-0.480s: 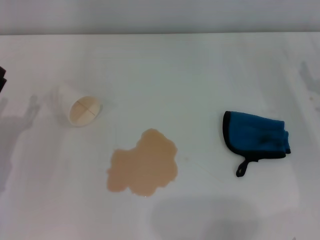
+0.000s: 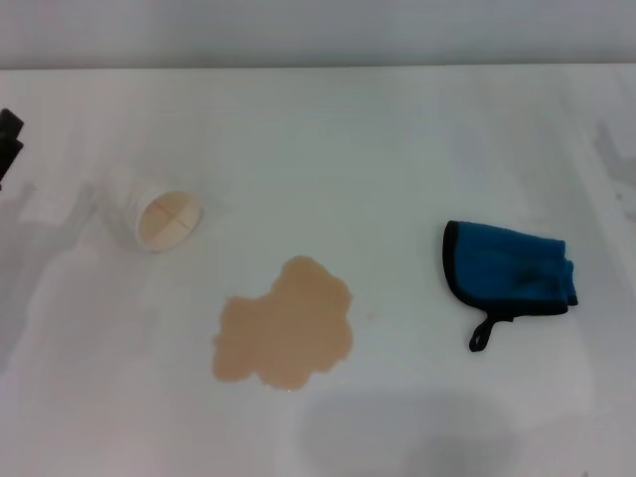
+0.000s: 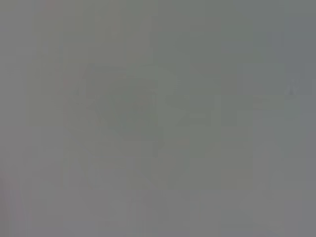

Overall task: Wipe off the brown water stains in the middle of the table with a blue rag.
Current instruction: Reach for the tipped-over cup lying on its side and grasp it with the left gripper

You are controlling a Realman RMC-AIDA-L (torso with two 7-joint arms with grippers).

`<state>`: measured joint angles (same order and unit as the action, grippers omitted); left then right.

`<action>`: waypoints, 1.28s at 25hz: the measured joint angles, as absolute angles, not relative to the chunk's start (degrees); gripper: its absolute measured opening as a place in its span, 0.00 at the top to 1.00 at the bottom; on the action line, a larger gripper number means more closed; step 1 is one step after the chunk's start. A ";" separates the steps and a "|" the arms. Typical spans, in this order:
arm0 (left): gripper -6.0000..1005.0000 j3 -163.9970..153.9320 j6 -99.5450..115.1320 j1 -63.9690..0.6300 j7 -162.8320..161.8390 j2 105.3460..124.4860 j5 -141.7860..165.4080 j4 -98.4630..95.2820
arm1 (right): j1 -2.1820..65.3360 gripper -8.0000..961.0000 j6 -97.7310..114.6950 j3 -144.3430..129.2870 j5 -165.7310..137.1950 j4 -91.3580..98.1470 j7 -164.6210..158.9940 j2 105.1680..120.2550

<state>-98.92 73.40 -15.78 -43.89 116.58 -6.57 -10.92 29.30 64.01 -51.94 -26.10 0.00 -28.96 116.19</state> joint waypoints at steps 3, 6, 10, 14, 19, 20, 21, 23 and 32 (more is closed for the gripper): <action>0.12 -98.75 75.28 -15.86 -43.79 115.63 -6.84 -11.30 | 29.41 0.09 63.99 -51.94 -26.11 0.00 -28.98 116.19; 0.12 -96.96 78.40 -16.15 -43.79 114.61 -6.91 -11.57 | 29.52 0.09 63.98 -51.94 -26.10 0.13 -28.99 116.19; 0.13 -95.73 80.33 -17.59 -44.70 111.87 -4.58 -11.85 | 29.61 0.09 63.97 -51.94 -26.11 0.31 -29.01 116.19; 0.13 -95.86 80.35 -21.19 -50.73 106.42 4.40 -11.84 | 29.66 0.09 63.97 -51.94 -26.11 0.53 -29.23 116.19; 0.13 -95.50 80.45 -24.79 -54.28 101.57 11.14 -12.28 | 29.59 0.09 63.97 -51.95 -26.11 0.60 -29.65 116.19; 0.13 -95.49 80.39 -25.32 -54.05 100.97 12.00 -12.37 | 29.51 0.09 63.97 -51.94 -26.11 0.60 -29.65 116.19; 0.13 -95.48 80.25 -26.08 -53.75 100.15 13.39 -12.51 | 29.45 0.09 63.97 -51.94 -26.10 0.61 -29.65 116.19; 0.13 -95.61 79.50 -28.04 -53.59 98.08 17.73 -12.61 | 29.37 0.09 63.98 -51.95 -26.11 0.61 -29.65 116.19; 0.12 -94.78 69.65 -36.65 -51.90 91.28 52.04 -19.73 | 29.60 0.09 63.92 -51.94 -26.10 0.65 -29.64 116.14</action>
<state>-94.78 69.65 -36.65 -51.90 91.28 52.04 -19.73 29.60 63.92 -51.94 -26.10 0.65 -29.64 116.14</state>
